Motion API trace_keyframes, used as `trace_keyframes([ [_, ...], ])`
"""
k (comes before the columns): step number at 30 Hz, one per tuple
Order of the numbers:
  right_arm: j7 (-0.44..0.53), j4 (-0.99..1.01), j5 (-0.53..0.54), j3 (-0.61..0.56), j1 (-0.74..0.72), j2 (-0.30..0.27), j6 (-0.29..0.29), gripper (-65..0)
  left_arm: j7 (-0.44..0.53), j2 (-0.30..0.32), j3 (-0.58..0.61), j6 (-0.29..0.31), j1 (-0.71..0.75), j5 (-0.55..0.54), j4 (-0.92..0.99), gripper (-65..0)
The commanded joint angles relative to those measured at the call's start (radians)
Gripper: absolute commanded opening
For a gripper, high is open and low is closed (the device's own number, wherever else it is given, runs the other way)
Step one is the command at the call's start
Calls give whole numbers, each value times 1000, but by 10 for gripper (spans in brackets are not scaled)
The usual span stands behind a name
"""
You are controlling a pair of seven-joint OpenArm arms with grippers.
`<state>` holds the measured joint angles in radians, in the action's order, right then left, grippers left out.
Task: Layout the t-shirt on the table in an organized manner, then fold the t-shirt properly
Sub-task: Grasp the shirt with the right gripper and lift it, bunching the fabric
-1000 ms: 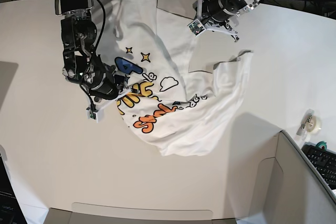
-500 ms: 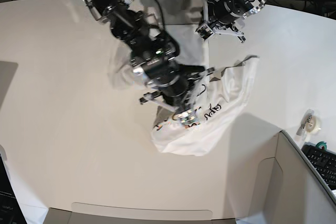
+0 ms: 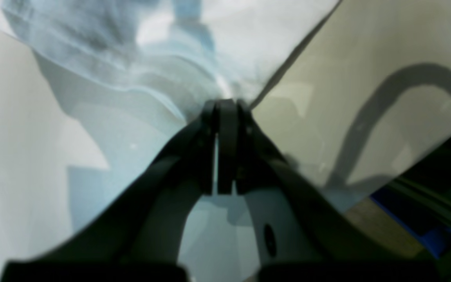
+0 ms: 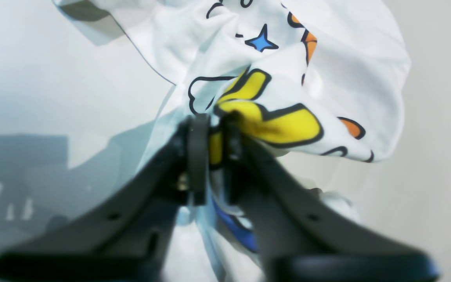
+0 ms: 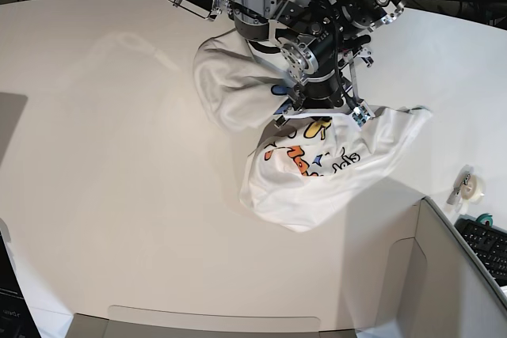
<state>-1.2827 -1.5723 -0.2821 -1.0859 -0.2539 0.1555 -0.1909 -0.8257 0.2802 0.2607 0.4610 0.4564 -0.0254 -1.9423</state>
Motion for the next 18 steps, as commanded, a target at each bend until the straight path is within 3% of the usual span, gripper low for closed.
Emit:
trace_keyframes([
  [1,-19,2,8,2,3,2,0,-509,-45,4,1,-9,3,32,24,-650],
  [6,-19,-83,10,3,5,2,0,-419,-45,4,1,-9,2,29,30,-650],
  [18,-19,-218,2,26,3,2,0,-375,-45,4,-1,-9,0,31,31,-650],
])
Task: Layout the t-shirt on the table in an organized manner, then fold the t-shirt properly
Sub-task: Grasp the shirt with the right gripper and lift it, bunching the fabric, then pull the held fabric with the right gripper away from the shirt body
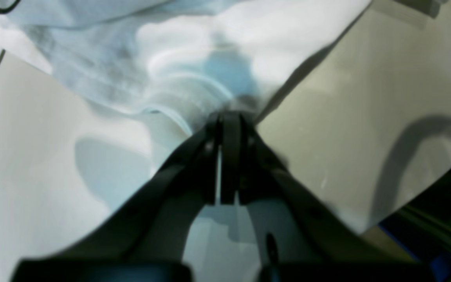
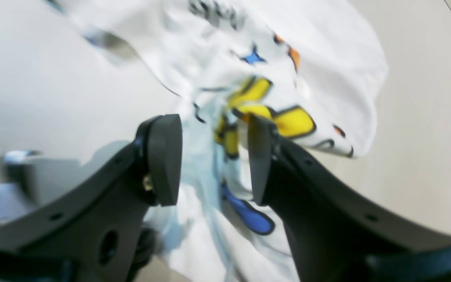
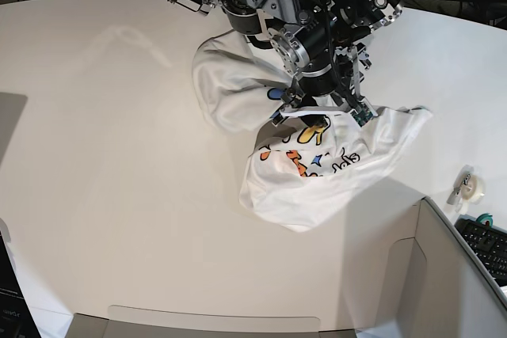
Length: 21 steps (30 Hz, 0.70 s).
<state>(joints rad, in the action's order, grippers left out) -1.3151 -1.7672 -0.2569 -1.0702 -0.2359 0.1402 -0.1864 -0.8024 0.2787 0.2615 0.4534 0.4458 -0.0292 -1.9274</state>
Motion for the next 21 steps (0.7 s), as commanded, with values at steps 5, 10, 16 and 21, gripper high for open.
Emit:
trace_keyframes([
  [5,22,-121,-22,75,-12,17,-6,-377,-68,6,-1,-2,11,35,16,-650],
  [10,91,-214,-15,253,25,17,-46,-378,-68,6,-1,-2,11,35,18,-650],
  [16,202,-214,83,546,56,17,-149,-375,-71,6,-1,-2,11,35,19,-650],
  [21,266,-112,380,925,77,12,-126,-375,-68,6,-1,-2,11,36,46,-650],
])
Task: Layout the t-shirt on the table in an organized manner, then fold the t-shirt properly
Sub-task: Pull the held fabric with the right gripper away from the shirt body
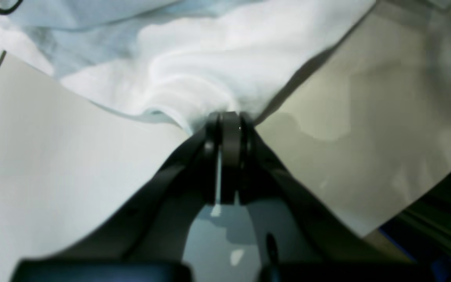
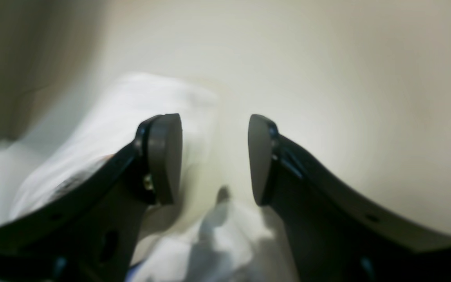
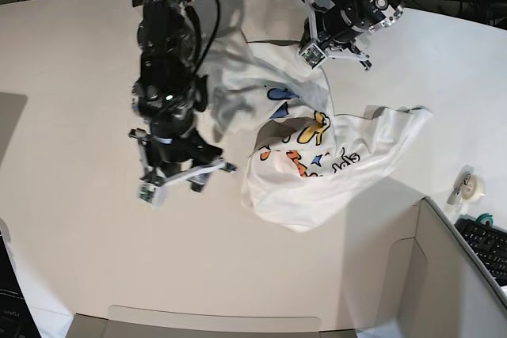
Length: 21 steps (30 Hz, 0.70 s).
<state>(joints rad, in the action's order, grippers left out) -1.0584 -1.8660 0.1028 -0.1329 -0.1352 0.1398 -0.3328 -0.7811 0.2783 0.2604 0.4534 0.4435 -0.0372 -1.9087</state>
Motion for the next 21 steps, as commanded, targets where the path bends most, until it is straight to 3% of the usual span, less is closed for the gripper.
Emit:
trace_keyframes([
  [1,10,27,77,31,-27,-1,45,-375,-90,6,0,-2,13,44,31,-650],
  [3,10,113,183,86,-45,-29,103,-376,-90,6,0,-2,13,44,41,-650],
  [6,14,233,251,98,-82,-53,153,-376,-90,6,3,-2,13,44,42,-650],
  [12,14,424,252,98,-188,-26,291,-375,-90,6,6,-2,13,44,42,-650],
  [17,16,564,252,100,-229,17,357,-375,-90,6,1,-2,13,44,42,-650],
  [21,53,615,252,95,-231,17,383,-375,-90,6,1,-2,13,44,42,-650],
])
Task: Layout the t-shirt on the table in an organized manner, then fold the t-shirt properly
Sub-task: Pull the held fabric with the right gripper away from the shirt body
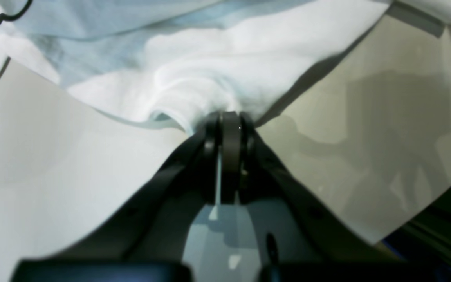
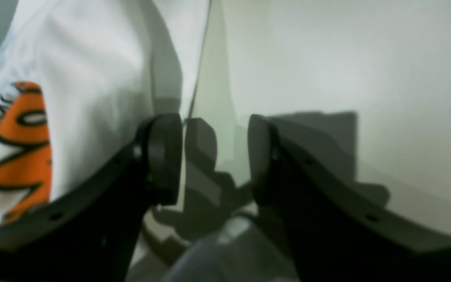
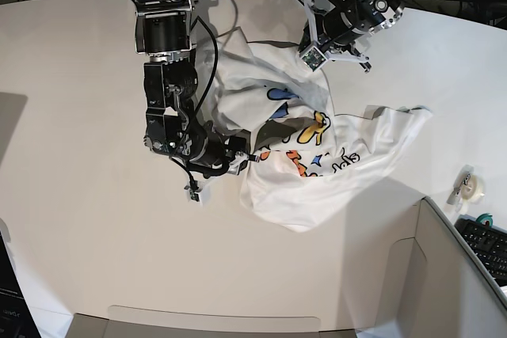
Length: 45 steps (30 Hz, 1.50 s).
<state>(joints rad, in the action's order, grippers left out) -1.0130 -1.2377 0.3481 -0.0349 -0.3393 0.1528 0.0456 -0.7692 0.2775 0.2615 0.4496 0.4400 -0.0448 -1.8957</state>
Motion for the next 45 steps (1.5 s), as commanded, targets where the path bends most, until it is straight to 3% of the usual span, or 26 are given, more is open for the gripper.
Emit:
trace_keyframes([
  [1,32,5,7,-3,-27,4,6,-374,-102,7,0,2,16,52,28,-650],
  [9,119,164,7,-3,-76,4,18,-374,-102,7,-1,2,20,52,28,-650],
  [14,119,175,10,-33,-93,4,90,-374,-106,6,-1,2,18,52,28,-650],
  [21,119,175,151,-158,-102,4,92,-374,-108,6,-1,2,16,52,28,-650],
  [30,121,175,156,-185,-136,4,98,-380,-109,4,0,2,16,52,28,-650],
  [32,128,174,156,-185,-152,4,99,-451,-109,4,0,2,16,52,28,-650],
  [34,174,177,156,-201,-166,4,98,-613,-109,4,2,2,16,52,28,-650],
  [35,190,180,153,-221,-179,4,93,-650,-109,4,3,2,16,52,28,-650],
  [45,221,204,153,-245,-361,4,92,-650,-102,6,0,2,16,52,28,-650],
])
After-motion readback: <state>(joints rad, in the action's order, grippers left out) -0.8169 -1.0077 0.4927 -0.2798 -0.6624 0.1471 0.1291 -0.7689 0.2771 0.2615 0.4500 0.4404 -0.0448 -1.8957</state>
